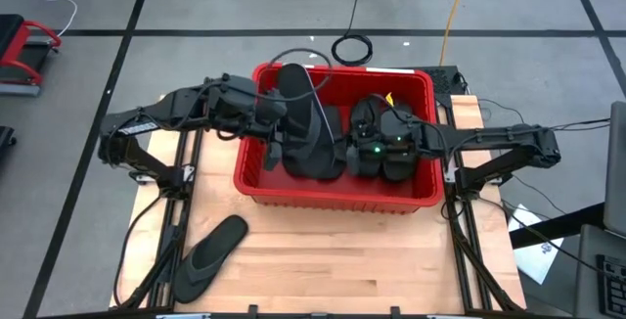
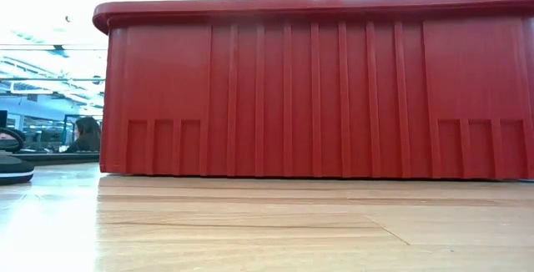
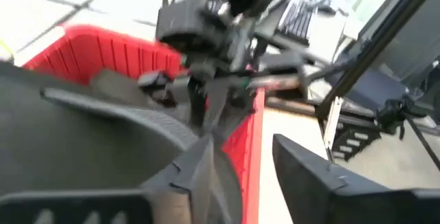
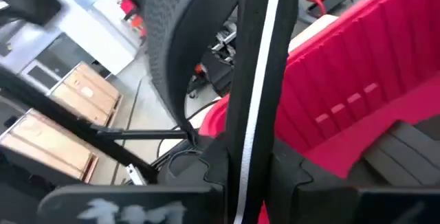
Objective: Pick and place slides into bin
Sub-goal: Put the black slipper into the red organizer bin
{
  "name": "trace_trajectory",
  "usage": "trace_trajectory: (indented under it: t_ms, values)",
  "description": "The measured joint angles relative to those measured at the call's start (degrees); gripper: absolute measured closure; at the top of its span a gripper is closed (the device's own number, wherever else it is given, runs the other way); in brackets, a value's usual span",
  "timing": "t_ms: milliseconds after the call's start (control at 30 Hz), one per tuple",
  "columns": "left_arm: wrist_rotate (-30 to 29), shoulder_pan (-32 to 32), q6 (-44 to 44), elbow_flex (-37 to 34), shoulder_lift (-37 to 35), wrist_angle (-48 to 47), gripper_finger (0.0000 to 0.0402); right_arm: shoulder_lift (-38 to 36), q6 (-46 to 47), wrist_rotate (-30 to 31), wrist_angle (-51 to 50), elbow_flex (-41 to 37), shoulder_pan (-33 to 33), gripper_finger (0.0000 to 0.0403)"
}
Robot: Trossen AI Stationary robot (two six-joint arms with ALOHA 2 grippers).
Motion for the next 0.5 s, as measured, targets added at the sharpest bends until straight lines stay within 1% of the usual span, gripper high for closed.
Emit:
trace_trajectory:
  t_ms: [133,267,367,500]
  values:
    - [-0.84,0.0,0.89,-0.04,-1.16,-0.85,0.0212,-0.68,0.4,0.02,-2.76,-0.07,-2.2,0.0364]
    - [-1.3,0.0,0.66,0.0,-2.88,-1.63,0.0183,-1.37,1.03,-0.34,-6.37,-0.11,-4.82,0.0364]
    - [-1.3,-0.22,0.51,0.04,-3.77,-1.4,0.017,-1.86,2.79,-1.44,-6.5,-0.85,-6.35,0.0364]
    - [-1.33,-0.44,0.44,0.02,-4.64,-1.57,0.0165,-3.18,7.64,-2.26,-6.51,-5.34,-8.76,0.0364]
